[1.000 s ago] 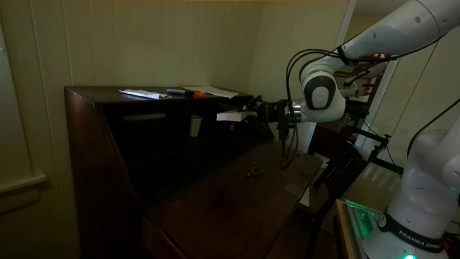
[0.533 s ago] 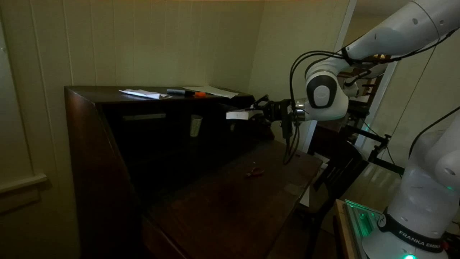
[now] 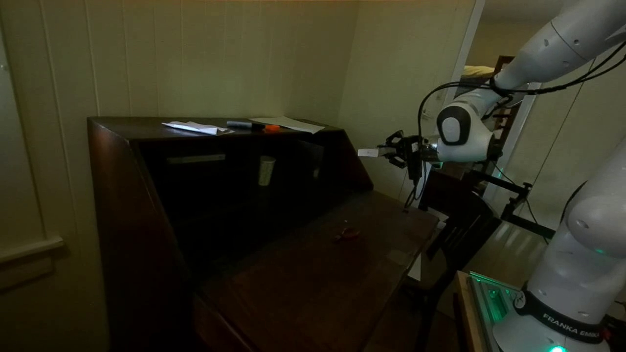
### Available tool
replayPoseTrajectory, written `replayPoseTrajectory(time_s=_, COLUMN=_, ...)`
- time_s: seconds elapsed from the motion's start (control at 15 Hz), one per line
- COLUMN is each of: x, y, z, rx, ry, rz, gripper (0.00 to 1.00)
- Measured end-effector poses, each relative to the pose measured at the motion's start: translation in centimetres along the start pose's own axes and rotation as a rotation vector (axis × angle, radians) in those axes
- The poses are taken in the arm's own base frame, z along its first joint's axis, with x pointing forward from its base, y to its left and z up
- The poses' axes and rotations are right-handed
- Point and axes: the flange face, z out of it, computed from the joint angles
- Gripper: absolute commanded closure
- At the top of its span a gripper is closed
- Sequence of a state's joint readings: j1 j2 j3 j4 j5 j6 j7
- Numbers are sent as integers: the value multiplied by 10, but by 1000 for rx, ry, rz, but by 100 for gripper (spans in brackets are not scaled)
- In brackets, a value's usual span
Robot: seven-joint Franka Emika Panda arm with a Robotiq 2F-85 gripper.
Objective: Put the book on the bottom part of the desk
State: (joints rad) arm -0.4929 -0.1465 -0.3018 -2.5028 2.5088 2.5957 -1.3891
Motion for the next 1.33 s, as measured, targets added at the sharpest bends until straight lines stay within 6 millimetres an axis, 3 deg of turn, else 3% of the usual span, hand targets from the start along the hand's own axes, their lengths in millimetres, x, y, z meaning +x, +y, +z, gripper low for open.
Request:
replayPoseTrajectory(time_s=0.13, x=12, y=10, z=9, rx=-27, ry=19, rz=-2, gripper=92)
replayPoseTrajectory(time_s=0.27, x=7, y=19, z=26, rx=-55, ry=0, rz=-16, gripper=92)
replayPoseTrajectory(time_s=0.6, x=-57, y=33, z=84, rx=-114, ry=-143, rz=-73, gripper=92)
replayPoseTrajectory(time_s=0.73, x=-71, y=31, z=109, rx=-134, ry=-166, rz=-92, gripper=92)
replayPoseTrajectory(time_s=1.07, x=-63, y=24, z=152, rx=-181, ry=-128, rz=-89, gripper=92)
replayPoseTrajectory(time_s=1.33, x=-65, y=42, z=173, rx=-240, ry=-111, rz=-60, gripper=92)
